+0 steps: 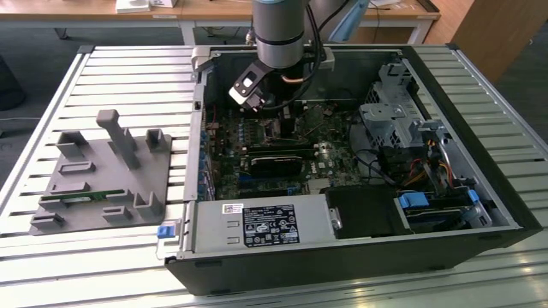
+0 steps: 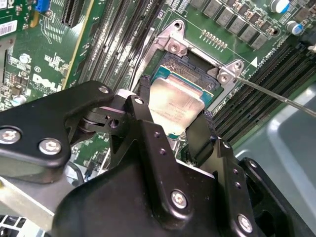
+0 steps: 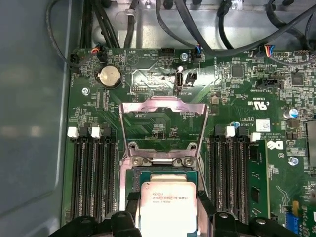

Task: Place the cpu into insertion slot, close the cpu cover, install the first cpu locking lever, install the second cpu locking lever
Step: 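Place the cpu into insertion slot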

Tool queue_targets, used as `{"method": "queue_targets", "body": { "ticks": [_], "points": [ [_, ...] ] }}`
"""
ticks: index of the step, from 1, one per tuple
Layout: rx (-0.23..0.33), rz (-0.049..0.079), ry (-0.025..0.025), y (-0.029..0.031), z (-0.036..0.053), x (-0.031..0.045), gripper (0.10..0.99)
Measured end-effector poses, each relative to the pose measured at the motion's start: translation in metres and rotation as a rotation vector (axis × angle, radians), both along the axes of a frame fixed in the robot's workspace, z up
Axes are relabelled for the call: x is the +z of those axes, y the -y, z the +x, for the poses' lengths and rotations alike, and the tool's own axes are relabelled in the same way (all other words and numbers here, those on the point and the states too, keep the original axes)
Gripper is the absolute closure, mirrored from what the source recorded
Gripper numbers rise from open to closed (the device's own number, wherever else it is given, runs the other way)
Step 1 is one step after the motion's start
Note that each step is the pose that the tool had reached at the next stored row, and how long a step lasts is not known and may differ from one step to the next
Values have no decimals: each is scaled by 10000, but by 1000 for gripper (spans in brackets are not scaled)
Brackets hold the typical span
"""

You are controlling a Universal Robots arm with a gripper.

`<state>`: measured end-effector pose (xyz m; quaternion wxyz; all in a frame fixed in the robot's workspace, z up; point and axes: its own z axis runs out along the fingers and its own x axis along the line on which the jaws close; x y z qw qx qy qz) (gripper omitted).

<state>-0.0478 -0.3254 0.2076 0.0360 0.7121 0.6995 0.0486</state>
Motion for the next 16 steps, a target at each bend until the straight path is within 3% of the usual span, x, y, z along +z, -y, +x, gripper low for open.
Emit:
{"method": "queue_targets", "body": {
  "ticks": [16],
  "points": [
    [0,-2,-2,-27,-17,-111,545]
  ]
}}
